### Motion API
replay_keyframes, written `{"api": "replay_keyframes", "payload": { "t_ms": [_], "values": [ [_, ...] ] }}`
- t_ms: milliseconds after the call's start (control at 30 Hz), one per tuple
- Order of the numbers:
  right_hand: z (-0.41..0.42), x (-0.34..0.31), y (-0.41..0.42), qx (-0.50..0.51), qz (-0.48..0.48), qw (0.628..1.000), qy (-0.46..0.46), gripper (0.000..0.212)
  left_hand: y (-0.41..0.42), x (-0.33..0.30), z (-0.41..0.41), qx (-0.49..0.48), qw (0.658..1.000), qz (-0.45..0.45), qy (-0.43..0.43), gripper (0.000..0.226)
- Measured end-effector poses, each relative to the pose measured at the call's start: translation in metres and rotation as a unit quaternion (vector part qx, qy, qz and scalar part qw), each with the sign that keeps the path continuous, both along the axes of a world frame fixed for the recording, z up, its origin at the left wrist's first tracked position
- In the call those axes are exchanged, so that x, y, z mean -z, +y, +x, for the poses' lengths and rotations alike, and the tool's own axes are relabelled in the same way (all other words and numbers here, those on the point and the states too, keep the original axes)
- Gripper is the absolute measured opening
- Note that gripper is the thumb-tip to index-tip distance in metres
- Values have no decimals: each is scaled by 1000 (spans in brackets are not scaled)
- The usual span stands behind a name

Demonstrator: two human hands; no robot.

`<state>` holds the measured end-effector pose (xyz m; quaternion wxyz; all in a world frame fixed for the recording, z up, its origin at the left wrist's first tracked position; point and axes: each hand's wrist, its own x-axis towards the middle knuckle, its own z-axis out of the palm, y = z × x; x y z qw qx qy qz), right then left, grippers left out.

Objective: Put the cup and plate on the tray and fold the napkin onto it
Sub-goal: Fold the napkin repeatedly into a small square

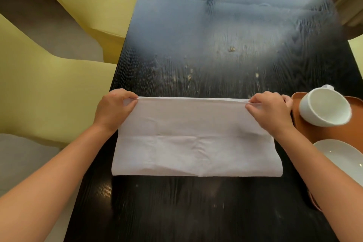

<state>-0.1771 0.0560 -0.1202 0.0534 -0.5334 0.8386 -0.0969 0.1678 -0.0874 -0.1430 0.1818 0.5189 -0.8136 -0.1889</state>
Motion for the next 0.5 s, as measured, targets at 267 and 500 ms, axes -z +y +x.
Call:
{"api": "replay_keyframes", "payload": {
  "t_ms": [267, 500],
  "values": [
    [-11, 26, -27, 38, 52, 998, 11, 10, -24, 22, -11, 0, 999, 33, -17, 8],
    [-14, 37, -32, 28, 15, 999, 35, 10, -28, 36, -9, -36, 998, 40, 14, 5]
  ]
}}
